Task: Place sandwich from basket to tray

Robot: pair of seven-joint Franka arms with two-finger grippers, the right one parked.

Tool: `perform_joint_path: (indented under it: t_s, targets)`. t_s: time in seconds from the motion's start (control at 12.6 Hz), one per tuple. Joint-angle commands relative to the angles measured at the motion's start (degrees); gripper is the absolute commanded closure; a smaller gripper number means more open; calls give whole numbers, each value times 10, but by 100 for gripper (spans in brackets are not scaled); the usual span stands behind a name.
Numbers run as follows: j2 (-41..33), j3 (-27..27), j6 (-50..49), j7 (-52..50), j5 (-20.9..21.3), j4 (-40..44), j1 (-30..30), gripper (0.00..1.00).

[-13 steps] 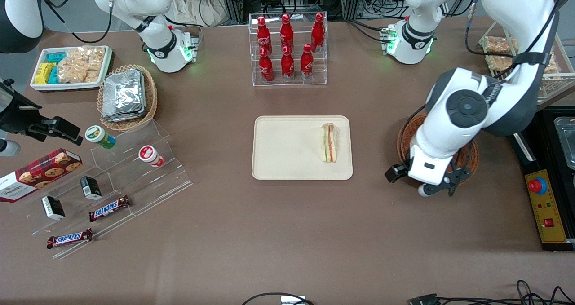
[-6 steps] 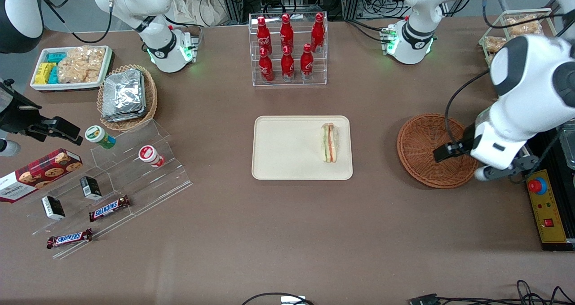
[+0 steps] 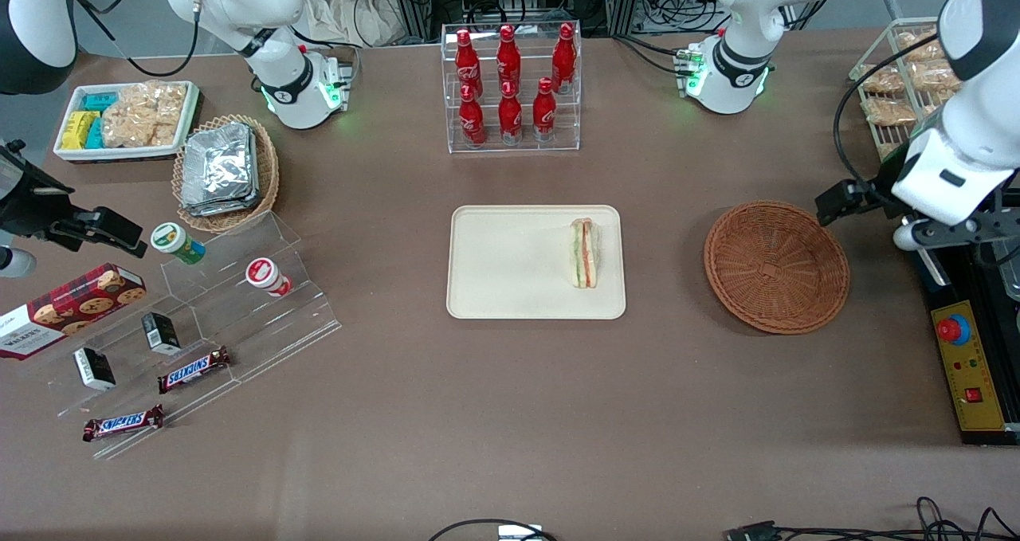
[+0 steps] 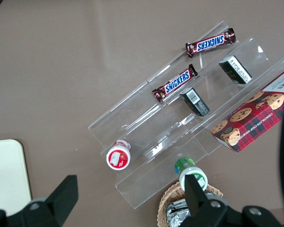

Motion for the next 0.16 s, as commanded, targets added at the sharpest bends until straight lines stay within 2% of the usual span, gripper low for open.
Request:
perform_joint_path:
  t_s: [0.0,0.08]
  targets:
    - [5,11,-30,30,-6,34,-11,0]
    - [5,11,-30,30,-4,33,-11,0]
